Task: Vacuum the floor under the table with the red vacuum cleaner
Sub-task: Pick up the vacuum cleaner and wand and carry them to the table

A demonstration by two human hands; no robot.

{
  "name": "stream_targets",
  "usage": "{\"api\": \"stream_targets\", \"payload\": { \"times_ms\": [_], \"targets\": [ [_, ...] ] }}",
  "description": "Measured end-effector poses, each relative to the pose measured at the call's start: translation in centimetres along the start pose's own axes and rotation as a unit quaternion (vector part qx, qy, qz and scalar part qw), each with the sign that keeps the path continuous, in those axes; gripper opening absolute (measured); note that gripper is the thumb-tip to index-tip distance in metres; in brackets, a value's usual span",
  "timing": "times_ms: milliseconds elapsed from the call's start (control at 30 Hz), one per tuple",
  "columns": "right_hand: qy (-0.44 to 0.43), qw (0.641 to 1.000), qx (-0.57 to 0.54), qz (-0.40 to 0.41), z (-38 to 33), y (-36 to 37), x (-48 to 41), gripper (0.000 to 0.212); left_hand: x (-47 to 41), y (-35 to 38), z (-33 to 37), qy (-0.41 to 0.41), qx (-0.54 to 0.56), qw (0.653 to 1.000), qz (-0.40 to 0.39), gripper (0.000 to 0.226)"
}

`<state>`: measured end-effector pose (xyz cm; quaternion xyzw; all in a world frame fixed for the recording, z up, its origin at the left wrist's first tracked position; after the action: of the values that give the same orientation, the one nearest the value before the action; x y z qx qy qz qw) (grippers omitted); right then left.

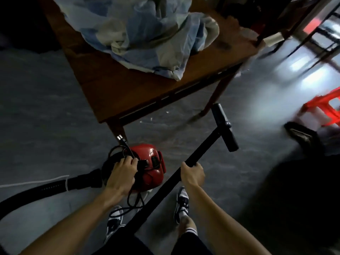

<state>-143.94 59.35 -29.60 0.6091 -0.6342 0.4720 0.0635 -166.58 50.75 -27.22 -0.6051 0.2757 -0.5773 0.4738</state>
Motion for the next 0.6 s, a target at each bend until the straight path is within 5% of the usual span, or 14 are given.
{"api": "stream_targets", "payload": {
  "times_ms": [600],
  "targets": [
    [-0.125,0.956,0.218,-0.151,0.3,-11.8,-12.9,0.023,2.2,3.0,18.1,-0.262,0.147,0.953,0.045,0.042]
  ]
}}
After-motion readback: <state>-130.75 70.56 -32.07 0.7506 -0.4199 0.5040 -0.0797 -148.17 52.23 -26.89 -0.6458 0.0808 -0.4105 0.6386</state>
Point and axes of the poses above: each hand's wrist, its own x-axis away from the middle knuckle, its own y-axis out of the palm, z = x × y, the point moved 5 cm from there along -x, towards the middle knuckle, and after that the axes turned 8 degrees about -z, right-handed, at the moved point
